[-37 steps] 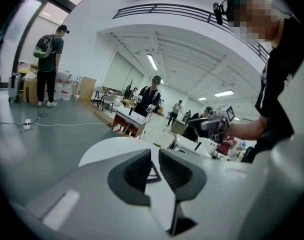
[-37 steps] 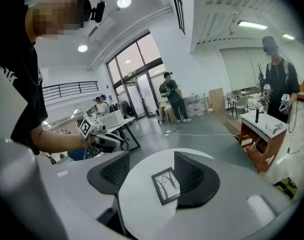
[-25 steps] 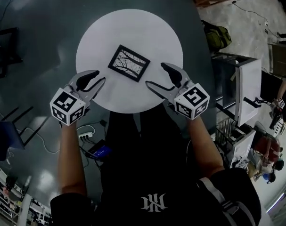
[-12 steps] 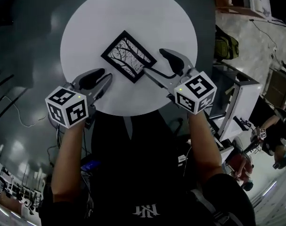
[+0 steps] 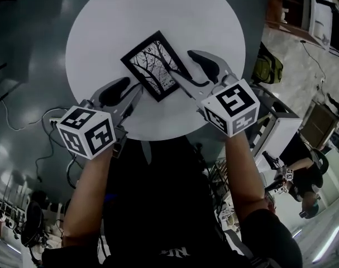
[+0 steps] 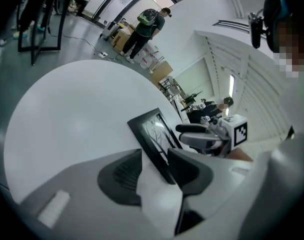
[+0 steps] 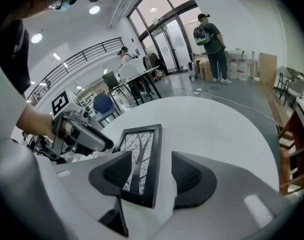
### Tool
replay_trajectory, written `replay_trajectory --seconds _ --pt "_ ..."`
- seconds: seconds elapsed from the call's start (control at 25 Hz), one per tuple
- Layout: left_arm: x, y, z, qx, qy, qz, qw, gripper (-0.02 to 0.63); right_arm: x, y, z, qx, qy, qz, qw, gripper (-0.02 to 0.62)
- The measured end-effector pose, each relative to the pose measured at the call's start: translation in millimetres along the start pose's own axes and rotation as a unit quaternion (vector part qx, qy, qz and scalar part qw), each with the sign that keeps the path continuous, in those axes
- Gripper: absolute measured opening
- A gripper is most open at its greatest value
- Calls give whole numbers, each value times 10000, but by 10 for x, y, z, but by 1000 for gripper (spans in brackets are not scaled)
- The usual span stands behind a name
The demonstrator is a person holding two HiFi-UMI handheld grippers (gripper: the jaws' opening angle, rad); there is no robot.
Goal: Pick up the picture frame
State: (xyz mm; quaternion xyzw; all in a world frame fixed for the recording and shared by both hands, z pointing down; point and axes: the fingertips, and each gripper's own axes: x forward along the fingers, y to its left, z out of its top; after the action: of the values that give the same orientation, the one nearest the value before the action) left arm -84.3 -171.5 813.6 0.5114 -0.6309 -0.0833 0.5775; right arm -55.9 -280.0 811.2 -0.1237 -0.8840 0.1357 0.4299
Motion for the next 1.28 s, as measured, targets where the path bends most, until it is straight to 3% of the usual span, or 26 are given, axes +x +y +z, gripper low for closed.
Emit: replay_trajectory --seconds 0.6,0.88,1.28 --pt "134 -10 87 -448 -575 557 9958 149 144 27 -33 -331 303 -106 9989 211" --pt "119 54 112 -312 -629 924 9932 126 203 63 -54 -264 265 -314 9988 149" --pt "186 36 115 -308 -841 1181 9890 115 142 36 -121 -96 122 -607 9980 144"
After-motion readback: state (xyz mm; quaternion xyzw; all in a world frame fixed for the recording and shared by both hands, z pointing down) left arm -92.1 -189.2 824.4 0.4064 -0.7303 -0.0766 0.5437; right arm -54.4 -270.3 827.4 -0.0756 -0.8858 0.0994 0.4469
